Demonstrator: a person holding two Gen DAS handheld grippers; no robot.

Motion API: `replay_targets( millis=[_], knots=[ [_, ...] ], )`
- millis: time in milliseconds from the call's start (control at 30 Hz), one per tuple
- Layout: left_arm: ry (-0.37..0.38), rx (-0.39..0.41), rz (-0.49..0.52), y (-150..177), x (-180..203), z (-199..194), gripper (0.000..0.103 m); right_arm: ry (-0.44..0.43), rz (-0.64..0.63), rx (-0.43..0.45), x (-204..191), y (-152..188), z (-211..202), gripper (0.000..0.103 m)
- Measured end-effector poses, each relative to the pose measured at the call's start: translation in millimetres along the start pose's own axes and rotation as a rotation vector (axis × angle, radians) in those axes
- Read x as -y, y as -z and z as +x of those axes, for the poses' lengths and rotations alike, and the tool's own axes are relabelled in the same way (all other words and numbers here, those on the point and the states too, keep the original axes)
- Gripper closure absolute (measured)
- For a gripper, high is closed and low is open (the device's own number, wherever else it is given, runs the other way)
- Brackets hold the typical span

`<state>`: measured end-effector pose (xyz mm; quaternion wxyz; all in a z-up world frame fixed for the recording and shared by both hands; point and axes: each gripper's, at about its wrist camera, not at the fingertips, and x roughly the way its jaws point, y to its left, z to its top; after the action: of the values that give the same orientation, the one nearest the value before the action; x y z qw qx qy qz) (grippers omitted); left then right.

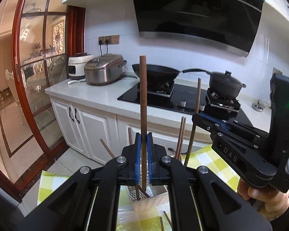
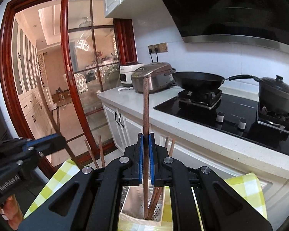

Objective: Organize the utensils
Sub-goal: 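Lower both held chopsticks into the caddy and open both tools, then return the left tool and grasp a brown chopstick while the right tool grasps another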

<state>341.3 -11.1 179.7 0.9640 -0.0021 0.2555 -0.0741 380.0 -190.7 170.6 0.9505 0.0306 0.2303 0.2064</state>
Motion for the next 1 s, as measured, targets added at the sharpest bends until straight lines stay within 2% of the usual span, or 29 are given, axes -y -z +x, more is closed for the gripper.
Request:
replay_targets(
  millis=[233, 433, 533, 633, 667, 733, 800, 933, 1000],
  knots=[
    [-0.010, -0.074, 0.010, 23.8, 0.0, 29.5, 0.097, -0.018, 0.009, -0.071, -1.5, 20.1, 22.3, 0.096],
    [0.018, -0.193, 0.018, 42.0, 3.2, 59.6, 0.096, -0.022, 0.012, -0.160, 1.1, 39.0, 39.3, 0.096],
    [0.026, -0.207, 0.010, 44.5, 0.2, 65.5, 0.083, -0.016, 0.028, -0.170, 7.1, 39.0, 39.1, 0.094],
    [0.026, -0.197, -0.006, 44.9, -4.3, 61.7, 0.083, -0.004, 0.038, -0.151, 15.5, 35.7, 26.9, 0.090],
    [0.027, -0.188, -0.011, 44.7, -6.2, 58.0, 0.083, -0.002, 0.041, -0.144, 18.0, 35.2, 23.3, 0.088],
    [0.031, -0.172, -0.021, 44.5, -9.2, 51.1, 0.083, 0.003, 0.055, -0.123, 25.3, 36.3, 9.3, 0.076],
    [0.037, -0.149, -0.042, 47.5, -14.2, 39.8, 0.082, 0.009, 0.059, -0.103, 31.9, 41.1, -7.4, 0.058],
    [0.047, -0.113, -0.080, 65.4, -19.8, 15.4, 0.077, 0.028, 0.057, -0.101, 38.8, 64.2, -33.4, 0.046],
    [0.062, -0.114, -0.093, 84.7, -19.5, 4.3, 0.077, 0.025, 0.057, -0.106, 38.4, 85.5, -44.6, 0.035]
  ],
)
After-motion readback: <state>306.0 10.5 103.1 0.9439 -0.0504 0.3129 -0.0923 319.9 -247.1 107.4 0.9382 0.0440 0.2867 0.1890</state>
